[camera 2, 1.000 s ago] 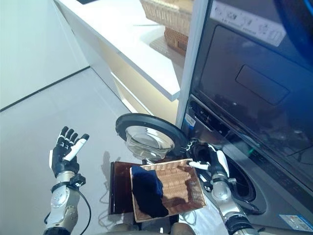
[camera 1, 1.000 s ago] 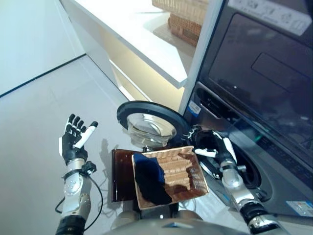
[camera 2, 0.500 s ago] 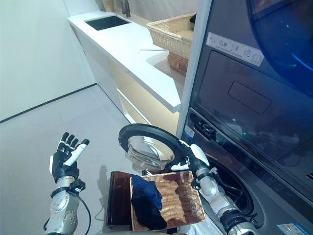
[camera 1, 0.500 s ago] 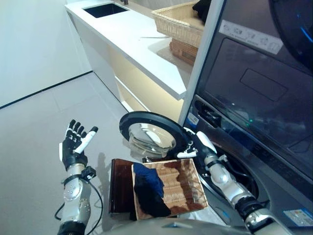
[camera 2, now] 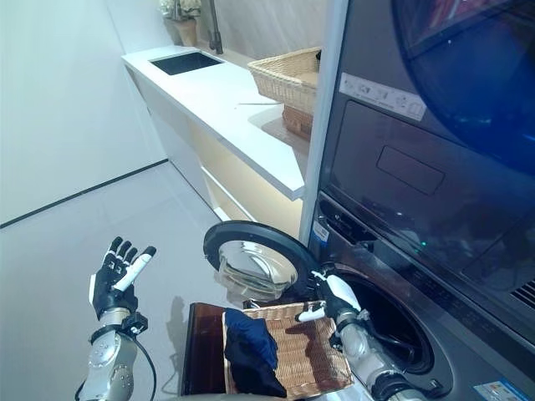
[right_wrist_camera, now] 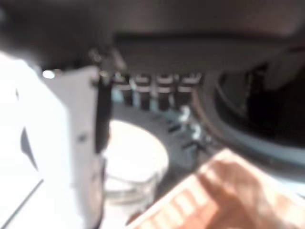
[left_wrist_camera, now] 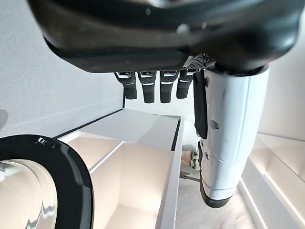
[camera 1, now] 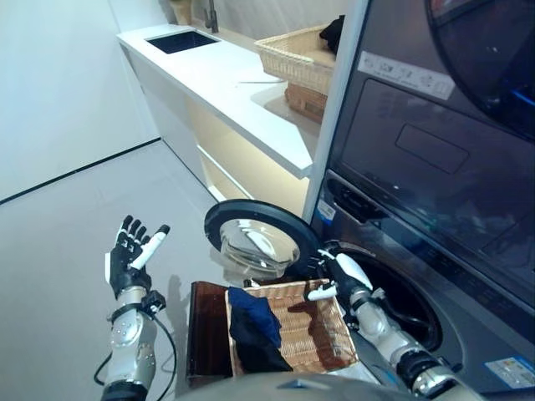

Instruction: Pick up the clothes and place them into the washing machine

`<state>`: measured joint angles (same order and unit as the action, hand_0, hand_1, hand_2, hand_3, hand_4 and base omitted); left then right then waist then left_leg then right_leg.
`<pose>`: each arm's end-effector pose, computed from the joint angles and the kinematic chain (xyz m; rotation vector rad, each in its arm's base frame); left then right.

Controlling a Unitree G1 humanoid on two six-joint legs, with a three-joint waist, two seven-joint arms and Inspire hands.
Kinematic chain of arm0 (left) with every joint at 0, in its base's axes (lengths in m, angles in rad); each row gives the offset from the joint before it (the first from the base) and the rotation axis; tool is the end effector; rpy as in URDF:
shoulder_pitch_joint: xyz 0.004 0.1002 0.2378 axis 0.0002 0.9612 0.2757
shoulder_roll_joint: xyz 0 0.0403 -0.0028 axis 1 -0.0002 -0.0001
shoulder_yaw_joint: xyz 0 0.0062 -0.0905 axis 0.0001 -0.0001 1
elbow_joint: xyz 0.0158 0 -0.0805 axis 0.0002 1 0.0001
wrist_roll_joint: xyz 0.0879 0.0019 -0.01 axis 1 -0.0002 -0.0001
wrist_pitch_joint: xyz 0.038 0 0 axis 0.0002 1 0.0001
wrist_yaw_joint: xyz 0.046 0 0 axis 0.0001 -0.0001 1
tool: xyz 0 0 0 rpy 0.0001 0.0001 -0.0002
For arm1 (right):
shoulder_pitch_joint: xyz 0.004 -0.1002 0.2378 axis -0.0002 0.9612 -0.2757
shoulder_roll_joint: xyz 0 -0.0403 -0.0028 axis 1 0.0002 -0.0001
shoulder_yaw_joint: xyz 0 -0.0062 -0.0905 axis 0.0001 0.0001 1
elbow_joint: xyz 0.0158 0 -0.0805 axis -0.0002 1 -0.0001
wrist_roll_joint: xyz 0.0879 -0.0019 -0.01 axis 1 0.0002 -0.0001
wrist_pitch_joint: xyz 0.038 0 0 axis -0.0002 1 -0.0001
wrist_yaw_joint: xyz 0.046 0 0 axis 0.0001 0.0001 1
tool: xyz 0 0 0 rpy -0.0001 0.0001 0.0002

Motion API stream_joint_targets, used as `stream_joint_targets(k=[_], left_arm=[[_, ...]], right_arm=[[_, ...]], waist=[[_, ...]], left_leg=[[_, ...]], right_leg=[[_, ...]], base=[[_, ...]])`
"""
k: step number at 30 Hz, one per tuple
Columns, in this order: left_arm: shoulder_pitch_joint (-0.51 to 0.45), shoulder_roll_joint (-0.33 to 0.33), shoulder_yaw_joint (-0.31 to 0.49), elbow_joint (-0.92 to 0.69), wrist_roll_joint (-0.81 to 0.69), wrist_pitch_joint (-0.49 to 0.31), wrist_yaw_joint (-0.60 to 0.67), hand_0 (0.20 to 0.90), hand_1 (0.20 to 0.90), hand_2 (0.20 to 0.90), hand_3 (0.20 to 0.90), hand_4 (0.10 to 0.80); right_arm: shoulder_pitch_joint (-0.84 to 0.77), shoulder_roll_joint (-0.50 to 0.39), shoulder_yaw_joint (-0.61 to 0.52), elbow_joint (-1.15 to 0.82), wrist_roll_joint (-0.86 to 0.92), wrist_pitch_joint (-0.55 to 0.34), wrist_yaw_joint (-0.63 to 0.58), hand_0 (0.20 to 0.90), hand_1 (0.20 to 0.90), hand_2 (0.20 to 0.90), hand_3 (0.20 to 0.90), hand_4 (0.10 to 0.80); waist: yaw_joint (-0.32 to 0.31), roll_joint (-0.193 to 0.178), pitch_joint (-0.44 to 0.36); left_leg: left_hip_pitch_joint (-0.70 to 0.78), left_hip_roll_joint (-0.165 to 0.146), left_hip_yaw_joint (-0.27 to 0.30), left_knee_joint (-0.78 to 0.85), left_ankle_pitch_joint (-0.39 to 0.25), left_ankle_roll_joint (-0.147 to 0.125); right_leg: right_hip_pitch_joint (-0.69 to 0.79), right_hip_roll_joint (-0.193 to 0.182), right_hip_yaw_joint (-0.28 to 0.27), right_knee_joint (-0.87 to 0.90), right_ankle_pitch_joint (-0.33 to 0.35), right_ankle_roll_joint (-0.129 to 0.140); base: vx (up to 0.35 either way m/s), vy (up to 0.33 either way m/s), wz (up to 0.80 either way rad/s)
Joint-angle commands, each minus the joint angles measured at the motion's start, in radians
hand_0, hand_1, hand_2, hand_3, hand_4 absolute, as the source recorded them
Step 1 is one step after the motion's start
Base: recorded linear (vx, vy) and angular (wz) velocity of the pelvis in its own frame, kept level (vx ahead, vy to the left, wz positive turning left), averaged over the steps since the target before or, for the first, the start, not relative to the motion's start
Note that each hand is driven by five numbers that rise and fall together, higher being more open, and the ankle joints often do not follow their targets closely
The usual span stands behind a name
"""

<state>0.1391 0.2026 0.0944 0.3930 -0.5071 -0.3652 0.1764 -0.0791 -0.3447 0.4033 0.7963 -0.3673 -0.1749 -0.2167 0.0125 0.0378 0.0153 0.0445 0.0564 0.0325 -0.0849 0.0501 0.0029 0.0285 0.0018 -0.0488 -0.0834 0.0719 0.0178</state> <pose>0.1398 0.2248 -0.0060 -0.2434 0.1263 0.5085 0.1509 -0.1929 -0.0485 -0.8512 0.4704 0.2569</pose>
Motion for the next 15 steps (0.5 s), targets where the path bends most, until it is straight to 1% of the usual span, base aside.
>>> stream_joint_targets(k=[1, 6, 12, 15], left_arm=[[-0.086, 0.052, 0.004, -0.004, 0.054, -0.085, 0.009, 0.9, 0.9, 0.9, 0.9, 0.8], [-0.092, 0.046, -0.005, 0.004, 0.063, -0.083, 0.018, 0.9, 0.9, 0.9, 0.9, 0.8], [-0.115, 0.056, -0.041, 0.068, 0.115, -0.072, 0.034, 0.9, 0.9, 0.9, 0.9, 0.8], [-0.123, 0.061, -0.058, 0.131, 0.152, -0.056, 0.044, 0.9, 0.9, 0.9, 0.9, 0.8]], right_arm=[[-0.025, 0.011, 0.005, -0.063, 0.03, -0.067, -0.029, 0.9, 0.9, 0.9, 0.9, 0.8], [-0.001, 0.035, 0.039, -0.033, 0.009, -0.067, -0.019, 0.9, 0.9, 0.9, 0.9, 0.8], [-0.062, 0.067, 0.101, 0.103, -0.075, -0.038, -0.048, 0.9, 0.9, 0.9, 0.9, 0.8], [-0.087, 0.084, 0.098, 0.157, -0.068, -0.023, -0.062, 0.9, 0.9, 0.9, 0.9, 0.8]], waist=[[-0.005, -0.04, -0.055], [-0.018, -0.033, -0.053], [-0.016, -0.027, -0.05], [-0.01, -0.03, -0.044]], left_leg=[[0.087, -0.042, 0.047, -0.002, -0.095, -0.042], [0.094, -0.042, 0.052, -0.002, -0.098, -0.04], [0.089, -0.041, 0.054, -0.002, -0.098, -0.041], [0.086, -0.041, 0.053, -0.002, -0.097, -0.04]], right_leg=[[0.028, 0.006, 0.006, 0.031, -0.079, 0.033], [0.032, 0.007, 0.012, 0.033, -0.081, 0.032], [0.03, 0.007, 0.014, 0.027, -0.079, 0.032], [0.027, 0.007, 0.013, 0.027, -0.077, 0.032]], base=[[-0.013, -0.006, -0.08], [-0.006, -0.005, -0.03], [-0.003, 0.001, -0.01], [0.004, 0.001, 0.03]])
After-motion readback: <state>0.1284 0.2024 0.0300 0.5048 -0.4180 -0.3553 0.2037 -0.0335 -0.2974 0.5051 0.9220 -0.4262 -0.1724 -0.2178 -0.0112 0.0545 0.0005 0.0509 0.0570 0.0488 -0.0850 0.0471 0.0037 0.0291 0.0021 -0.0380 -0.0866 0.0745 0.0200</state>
